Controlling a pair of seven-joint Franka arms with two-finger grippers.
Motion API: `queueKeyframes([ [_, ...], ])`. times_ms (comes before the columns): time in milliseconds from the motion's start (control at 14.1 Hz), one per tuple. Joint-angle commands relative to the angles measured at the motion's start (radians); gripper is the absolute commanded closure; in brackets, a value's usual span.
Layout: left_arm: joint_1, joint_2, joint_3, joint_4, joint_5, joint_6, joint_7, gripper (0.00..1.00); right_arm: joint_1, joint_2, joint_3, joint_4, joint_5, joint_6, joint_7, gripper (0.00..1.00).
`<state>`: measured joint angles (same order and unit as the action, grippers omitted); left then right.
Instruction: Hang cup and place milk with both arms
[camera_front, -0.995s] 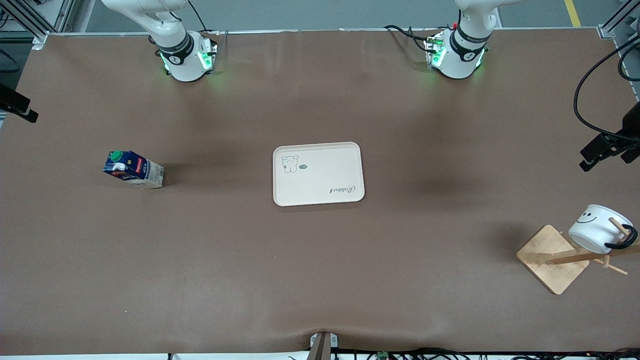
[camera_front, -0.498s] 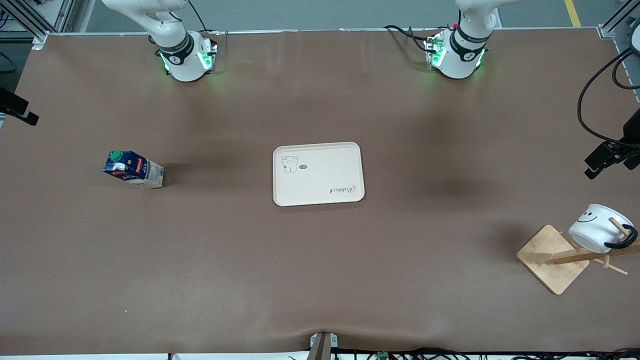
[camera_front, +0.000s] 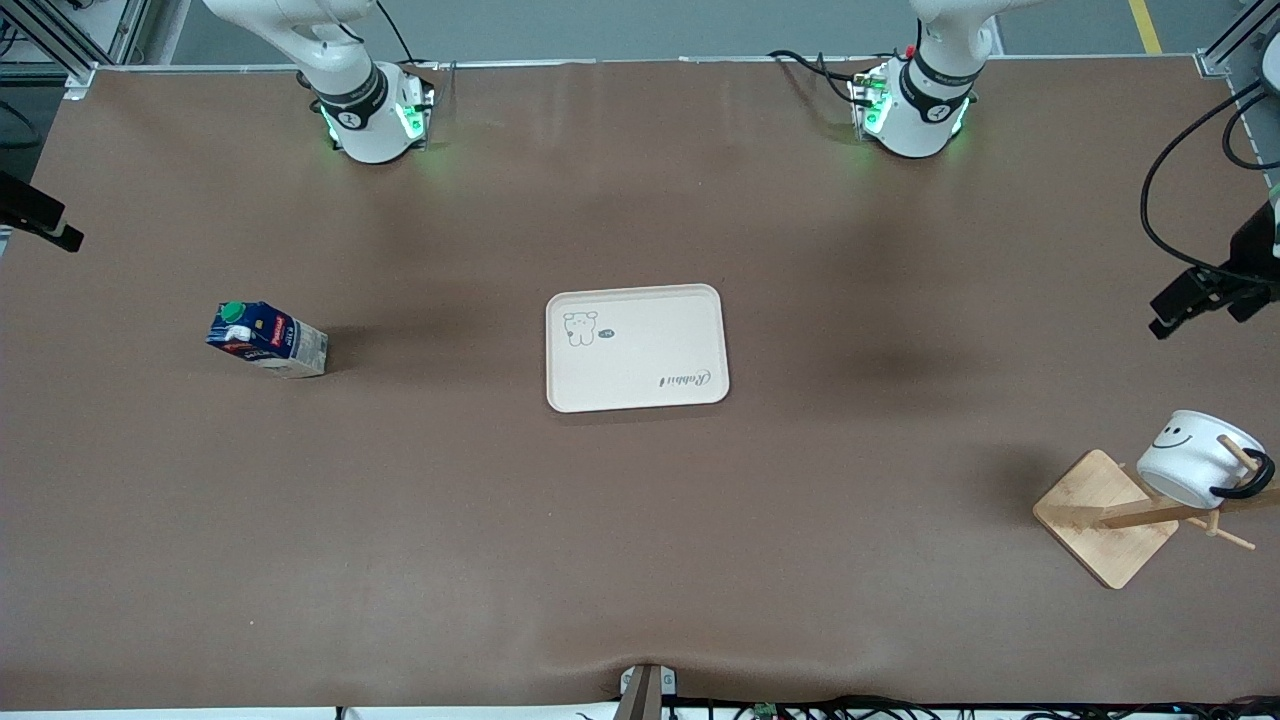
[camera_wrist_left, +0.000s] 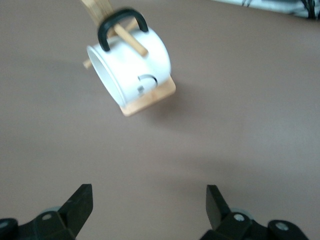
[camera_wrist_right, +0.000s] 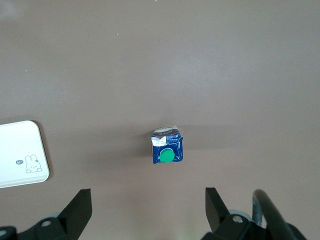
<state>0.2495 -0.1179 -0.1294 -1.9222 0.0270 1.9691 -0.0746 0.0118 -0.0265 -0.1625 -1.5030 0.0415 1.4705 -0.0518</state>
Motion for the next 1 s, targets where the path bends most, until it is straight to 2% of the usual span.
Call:
queueKeyframes([
  [0, 0.002, -0.014, -0.044, 0.099, -0.013, -0.191, 0.007, 0.0, -0.007, 0.007, 0.0, 0.012, -0.008, -0.009, -0.002, 0.0],
  [142, 0.002, -0.014, -0.073, 0.155, -0.013, -0.304, 0.01, 0.0, -0.009, 0.007, 0.0, 0.012, -0.009, -0.007, -0.002, 0.0],
  [355, 0.002, -0.017, -0.139, 0.203, -0.013, -0.381, 0.004, 0.0, -0.006, 0.011, 0.0, 0.012, -0.009, -0.004, -0.002, 0.0],
  [498, 0.004, -0.019, -0.167, 0.219, -0.013, -0.388, -0.002, 0.0, -0.009, 0.011, 0.0, 0.012, -0.009, -0.002, -0.002, 0.0],
  [924, 0.007, -0.005, -0.167, 0.278, -0.032, -0.389, -0.004, 0.0, -0.007, 0.013, -0.002, 0.007, -0.009, -0.007, 0.004, 0.0],
])
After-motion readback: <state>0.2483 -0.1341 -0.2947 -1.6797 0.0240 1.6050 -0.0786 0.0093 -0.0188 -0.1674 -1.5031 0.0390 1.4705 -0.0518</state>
